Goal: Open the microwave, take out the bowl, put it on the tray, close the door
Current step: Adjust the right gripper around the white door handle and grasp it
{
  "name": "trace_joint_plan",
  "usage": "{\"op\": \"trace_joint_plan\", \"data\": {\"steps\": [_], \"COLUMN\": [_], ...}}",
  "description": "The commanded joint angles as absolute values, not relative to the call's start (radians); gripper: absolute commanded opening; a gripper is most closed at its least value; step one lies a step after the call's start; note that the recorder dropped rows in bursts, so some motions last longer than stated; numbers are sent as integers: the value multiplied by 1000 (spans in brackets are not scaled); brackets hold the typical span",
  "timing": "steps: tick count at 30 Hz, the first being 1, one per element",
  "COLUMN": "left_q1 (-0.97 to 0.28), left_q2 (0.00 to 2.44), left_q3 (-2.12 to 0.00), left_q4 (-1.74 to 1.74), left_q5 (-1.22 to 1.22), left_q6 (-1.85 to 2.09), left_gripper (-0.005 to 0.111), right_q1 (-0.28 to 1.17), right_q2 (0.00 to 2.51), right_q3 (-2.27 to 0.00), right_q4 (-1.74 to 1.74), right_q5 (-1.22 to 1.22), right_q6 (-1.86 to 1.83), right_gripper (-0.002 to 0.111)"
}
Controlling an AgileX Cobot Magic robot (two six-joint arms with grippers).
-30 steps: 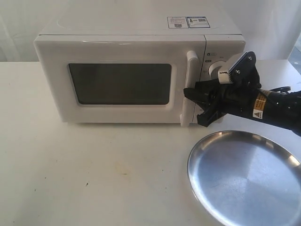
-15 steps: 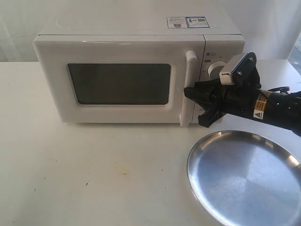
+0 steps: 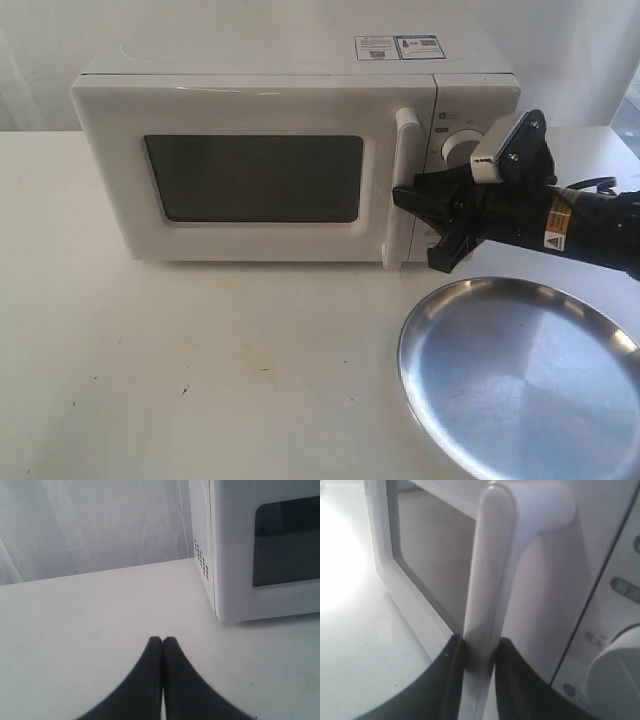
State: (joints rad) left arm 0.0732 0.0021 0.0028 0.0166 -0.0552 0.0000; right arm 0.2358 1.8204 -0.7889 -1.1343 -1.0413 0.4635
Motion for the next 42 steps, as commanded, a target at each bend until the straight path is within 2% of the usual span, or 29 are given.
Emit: {"op": "trace_joint_plan", "data": {"steps": [1,13,28,31,34,35,37,38,40,42], "left_q1": [69,69,69,69,69,69,69,69,69,69], "left_q2": [0,0,0,0,0,0,0,0,0,0], "left_q3": [0,0,0,0,0,0,0,0,0,0], "left_q4": [9,9,9,9,9,9,9,9,9,9], "left_q5": [-59,-59,-59,-59,-59,-59,-59,-59,-59,-59], "left_q6": [0,0,0,0,0,0,0,0,0,0], "left_gripper": [0,0,0,0,0,0,0,0,0,0], "right_q1": [269,269,277,277,277,277,277,276,266,257], "right_q2": [1810,1716,1694,1672,1672,1672,1672,1672,1672,1672], "right_q3": [-778,-778,-778,-778,-778,-778,-778,-778,-778,-778], "right_q4": [-1437,-1582,-1560,-1536,-1418,-1396,-1395,-1395,-1399,-1391], "right_q5": [-1221,-1221,-1221,-918,-914,-871,-821,-839,-856,-854], "right_q6": [453,535,586,703,707,707,719,735,745,745], "right_gripper": [0,0,0,0,0,3,21,40,57,54]}}
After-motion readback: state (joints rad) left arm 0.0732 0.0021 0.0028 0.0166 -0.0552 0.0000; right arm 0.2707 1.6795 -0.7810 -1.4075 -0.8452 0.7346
